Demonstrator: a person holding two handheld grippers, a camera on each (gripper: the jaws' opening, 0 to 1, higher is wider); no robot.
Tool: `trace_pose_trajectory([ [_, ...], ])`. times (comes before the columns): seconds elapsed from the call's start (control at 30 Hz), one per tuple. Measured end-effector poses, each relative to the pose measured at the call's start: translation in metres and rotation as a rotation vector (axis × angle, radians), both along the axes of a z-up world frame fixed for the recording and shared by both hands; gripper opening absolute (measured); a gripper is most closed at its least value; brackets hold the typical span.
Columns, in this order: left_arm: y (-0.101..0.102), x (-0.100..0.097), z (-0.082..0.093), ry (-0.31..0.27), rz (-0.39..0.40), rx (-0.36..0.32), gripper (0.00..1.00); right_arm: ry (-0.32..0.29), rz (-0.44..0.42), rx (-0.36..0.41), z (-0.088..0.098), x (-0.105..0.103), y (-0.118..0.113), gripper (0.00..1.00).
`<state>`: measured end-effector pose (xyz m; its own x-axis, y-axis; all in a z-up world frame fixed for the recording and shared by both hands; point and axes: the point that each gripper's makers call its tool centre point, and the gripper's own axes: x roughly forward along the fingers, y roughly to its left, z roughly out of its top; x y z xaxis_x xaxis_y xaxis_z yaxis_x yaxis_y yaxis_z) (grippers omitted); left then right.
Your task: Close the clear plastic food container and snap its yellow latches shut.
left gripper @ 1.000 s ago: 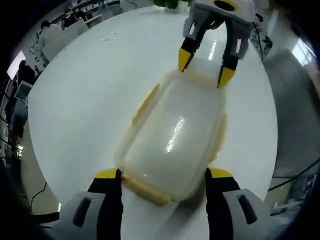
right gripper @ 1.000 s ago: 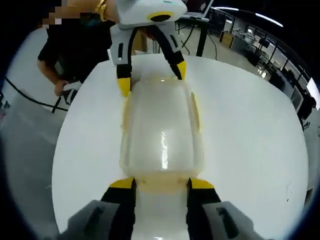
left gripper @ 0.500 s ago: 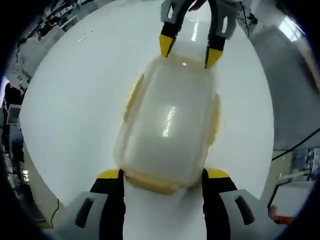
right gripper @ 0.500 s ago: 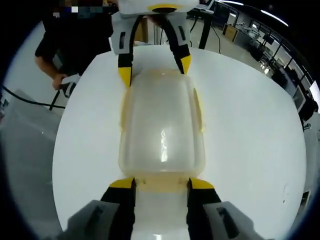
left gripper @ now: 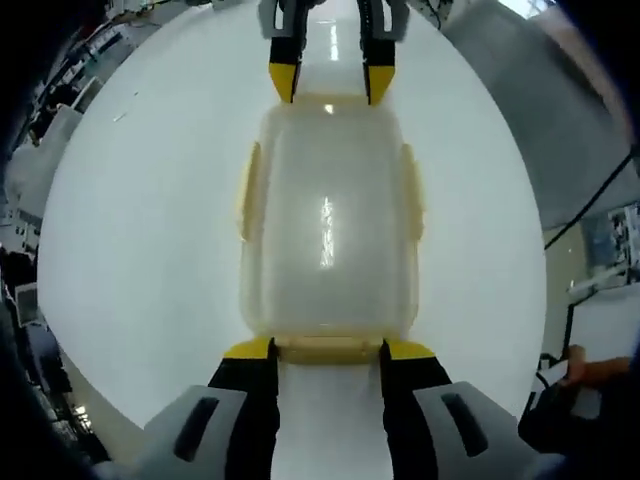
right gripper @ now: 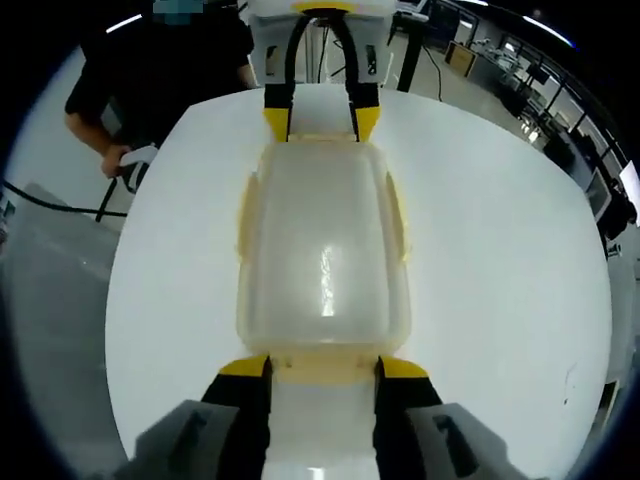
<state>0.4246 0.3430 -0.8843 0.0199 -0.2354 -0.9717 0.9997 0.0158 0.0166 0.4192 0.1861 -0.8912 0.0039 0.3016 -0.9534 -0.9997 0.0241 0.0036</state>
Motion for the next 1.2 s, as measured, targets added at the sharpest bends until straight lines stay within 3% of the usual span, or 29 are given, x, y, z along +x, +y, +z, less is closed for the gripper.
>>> trace_pose_trajectory([
  [0.27,-0.002,-0.002,0.001,-0.012,0.024,0.015,0.37,-0.010,0.033,0.026,0.001,-0.001,-0.001,0.37],
  [0.37,-0.002,-0.001,0.001,-0.038,0.021,0.025,0.37,-0.006,0.033,0.105,0.002,-0.001,-0.003,0.36],
  [0.5,-0.008,-0.007,0.001,-0.008,0.043,-0.013,0.37,-0.004,0.058,0.076,0.002,-0.004,-0.009,0.36],
  [0.73,-0.011,-0.010,0.003,-0.007,0.033,-0.001,0.37,0.042,0.051,0.065,0.005,-0.010,-0.015,0.37],
  [0.9,-0.015,-0.016,0.013,0.021,0.078,-0.033,0.37,0.029,0.090,0.061,0.014,-0.009,-0.022,0.37],
  [1.2,-0.020,-0.018,0.035,0.019,0.112,-0.062,0.37,-0.001,0.106,0.094,0.035,-0.007,-0.025,0.37],
])
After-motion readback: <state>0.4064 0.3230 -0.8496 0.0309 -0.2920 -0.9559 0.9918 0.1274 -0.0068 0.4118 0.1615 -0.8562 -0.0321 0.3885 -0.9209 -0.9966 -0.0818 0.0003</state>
